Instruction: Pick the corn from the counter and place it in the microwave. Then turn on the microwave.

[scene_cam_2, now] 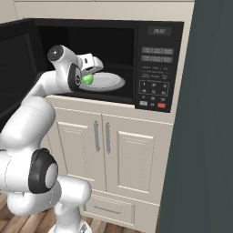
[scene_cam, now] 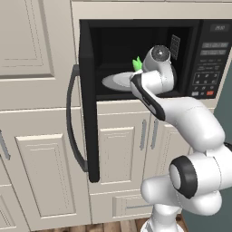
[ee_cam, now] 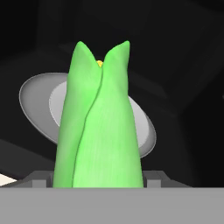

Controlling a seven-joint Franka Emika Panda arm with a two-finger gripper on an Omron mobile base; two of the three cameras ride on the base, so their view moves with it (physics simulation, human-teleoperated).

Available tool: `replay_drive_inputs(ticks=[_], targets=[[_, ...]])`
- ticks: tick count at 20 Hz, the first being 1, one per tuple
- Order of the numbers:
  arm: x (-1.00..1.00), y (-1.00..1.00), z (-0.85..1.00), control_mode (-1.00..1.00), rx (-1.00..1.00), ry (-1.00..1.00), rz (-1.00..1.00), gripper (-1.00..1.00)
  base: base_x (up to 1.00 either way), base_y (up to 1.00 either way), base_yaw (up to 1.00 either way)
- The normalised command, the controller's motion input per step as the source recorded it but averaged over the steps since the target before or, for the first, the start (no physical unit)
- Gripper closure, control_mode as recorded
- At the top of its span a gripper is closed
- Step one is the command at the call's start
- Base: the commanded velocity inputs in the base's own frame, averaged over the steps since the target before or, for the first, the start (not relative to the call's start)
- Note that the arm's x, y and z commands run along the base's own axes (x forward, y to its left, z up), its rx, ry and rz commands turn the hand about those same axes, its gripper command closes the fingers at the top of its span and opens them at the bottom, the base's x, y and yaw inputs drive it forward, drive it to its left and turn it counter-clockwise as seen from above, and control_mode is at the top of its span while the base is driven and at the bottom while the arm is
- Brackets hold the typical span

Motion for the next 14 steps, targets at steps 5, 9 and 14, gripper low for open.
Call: replay_drive_inputs(ticks=[5, 9, 14], targets=[[0.10, 0.00, -0.02, -1.00, 0.00, 0.00, 0.00, 1.00, 0.00, 0.00, 0.00], [0.09, 0.00, -0.02, -1.00, 0.00, 0.00, 0.00, 1.00, 0.00, 0.00, 0.00], [0.08, 0.00, -0.02, -1.00, 0.00, 0.00, 0.00, 1.00, 0.00, 0.00, 0.00]])
